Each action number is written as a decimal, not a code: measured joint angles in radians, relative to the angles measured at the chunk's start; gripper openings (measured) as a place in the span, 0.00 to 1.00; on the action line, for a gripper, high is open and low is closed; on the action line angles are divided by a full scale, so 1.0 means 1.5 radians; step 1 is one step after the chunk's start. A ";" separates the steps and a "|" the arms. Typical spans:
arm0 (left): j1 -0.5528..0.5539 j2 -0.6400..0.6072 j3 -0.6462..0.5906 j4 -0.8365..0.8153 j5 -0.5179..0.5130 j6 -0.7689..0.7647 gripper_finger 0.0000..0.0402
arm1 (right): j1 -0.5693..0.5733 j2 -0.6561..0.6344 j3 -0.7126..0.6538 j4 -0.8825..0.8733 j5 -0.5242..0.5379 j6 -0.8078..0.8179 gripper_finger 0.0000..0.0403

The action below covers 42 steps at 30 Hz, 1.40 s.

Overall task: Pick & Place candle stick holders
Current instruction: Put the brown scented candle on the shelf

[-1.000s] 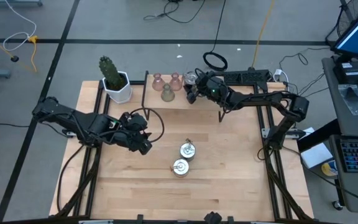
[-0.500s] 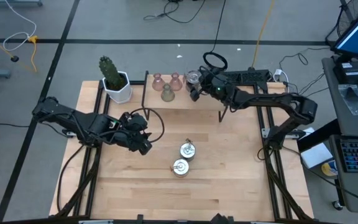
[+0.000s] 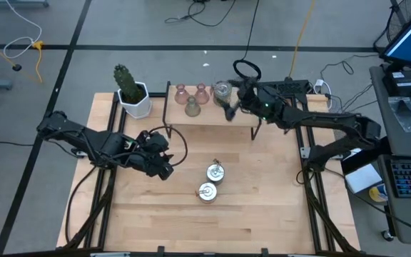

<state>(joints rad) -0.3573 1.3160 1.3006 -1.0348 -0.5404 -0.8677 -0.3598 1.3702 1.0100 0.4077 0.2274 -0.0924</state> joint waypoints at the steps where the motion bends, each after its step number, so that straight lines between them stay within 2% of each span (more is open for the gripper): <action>1: -0.003 0.000 0.000 0.000 0.000 -0.004 0.38 | 0.010 -0.014 0.000 -0.021 -0.027 0.001 0.99; 5: -0.015 0.000 0.000 0.006 0.000 -0.014 0.38 | 0.051 -0.059 0.000 -0.118 -0.126 0.011 0.99; 9: -0.024 0.000 0.000 0.035 -0.004 -0.002 0.38 | 0.100 -0.085 0.000 -0.207 -0.189 0.051 0.99; 15: -0.026 0.000 0.000 0.074 -0.007 0.009 0.38 | 0.174 -0.089 0.000 -0.358 -0.187 0.154 0.99; 23: -0.026 0.000 0.000 0.083 -0.007 0.006 0.38 | 0.215 -0.089 0.000 -0.506 -0.153 0.332 0.98; 27: -0.026 0.000 0.000 0.083 -0.007 0.006 0.38 | 0.224 -0.084 0.000 -0.540 -0.160 0.410 0.98; 32: -0.026 0.000 0.000 0.083 -0.008 0.006 0.38 | 0.224 -0.056 0.000 -0.537 -0.206 0.492 0.98; 38: -0.026 0.000 0.000 0.083 -0.008 0.006 0.38 | 0.230 -0.004 0.000 -0.518 -0.211 0.510 0.98; 42: -0.026 0.000 0.000 0.083 -0.008 0.008 0.38 | 0.230 0.022 0.000 -0.518 -0.242 0.542 0.98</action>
<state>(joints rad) -0.3962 1.3163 1.3006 -0.9104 -0.5522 -0.8562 -0.0151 1.4033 1.0103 -0.3695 -0.1351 0.7202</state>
